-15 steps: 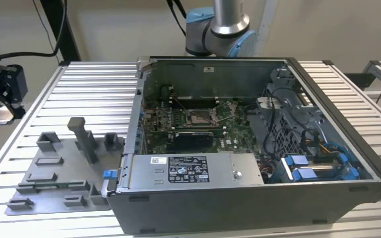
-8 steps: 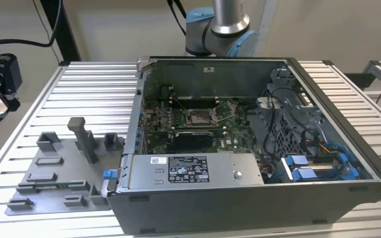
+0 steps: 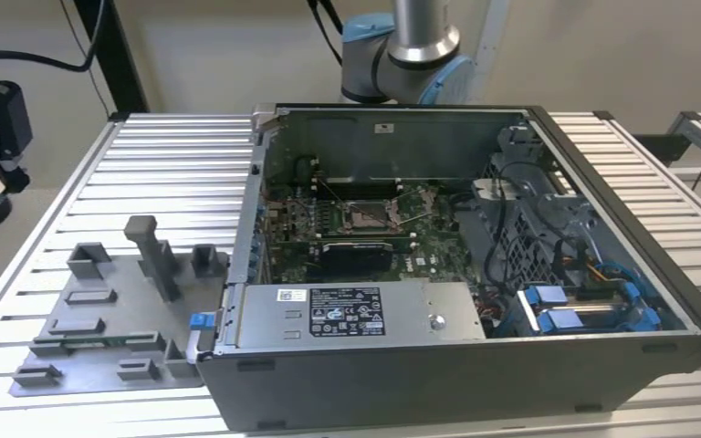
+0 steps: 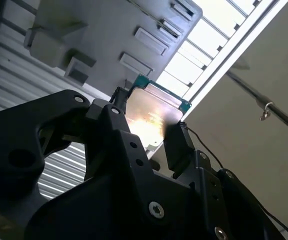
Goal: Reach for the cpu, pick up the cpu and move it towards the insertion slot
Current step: 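Pick up the cpu and move it towards the insertion slot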
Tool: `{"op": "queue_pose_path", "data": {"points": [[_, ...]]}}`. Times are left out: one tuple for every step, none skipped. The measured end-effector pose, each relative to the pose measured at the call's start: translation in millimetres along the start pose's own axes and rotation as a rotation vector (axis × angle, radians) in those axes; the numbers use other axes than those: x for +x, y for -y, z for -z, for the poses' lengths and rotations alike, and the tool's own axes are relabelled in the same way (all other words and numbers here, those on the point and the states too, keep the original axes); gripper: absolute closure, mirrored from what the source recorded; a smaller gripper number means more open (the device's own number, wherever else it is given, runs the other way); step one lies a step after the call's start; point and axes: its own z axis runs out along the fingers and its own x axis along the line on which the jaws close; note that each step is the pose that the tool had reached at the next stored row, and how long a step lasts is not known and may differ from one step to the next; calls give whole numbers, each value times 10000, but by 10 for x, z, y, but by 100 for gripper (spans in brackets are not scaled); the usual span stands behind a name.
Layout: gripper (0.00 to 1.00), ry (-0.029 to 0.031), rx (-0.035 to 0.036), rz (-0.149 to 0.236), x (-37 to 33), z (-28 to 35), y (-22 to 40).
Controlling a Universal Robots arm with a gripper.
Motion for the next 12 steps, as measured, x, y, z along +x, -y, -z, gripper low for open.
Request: {"op": "queue_pose_path", "data": {"points": [[100, 1, -1, -1, 0, -1, 0], [100, -1, 0, 0, 0, 1, 0], [100, -2, 1, -2, 0, 2, 0], [100, -1, 1, -2, 0, 2, 0], [100, -1, 1, -2, 0, 1, 0], [100, -1, 1, -2, 0, 1, 0], [100, -2, 1, -2, 0, 2, 0], [100, -1, 1, -3, 0, 2, 0], [100, -1, 1, -3, 0, 2, 0], [100, -1, 1, -3, 0, 1, 0], [100, -1, 1, -3, 0, 1, 0], [100, -1, 1, -3, 0, 2, 0]]}}
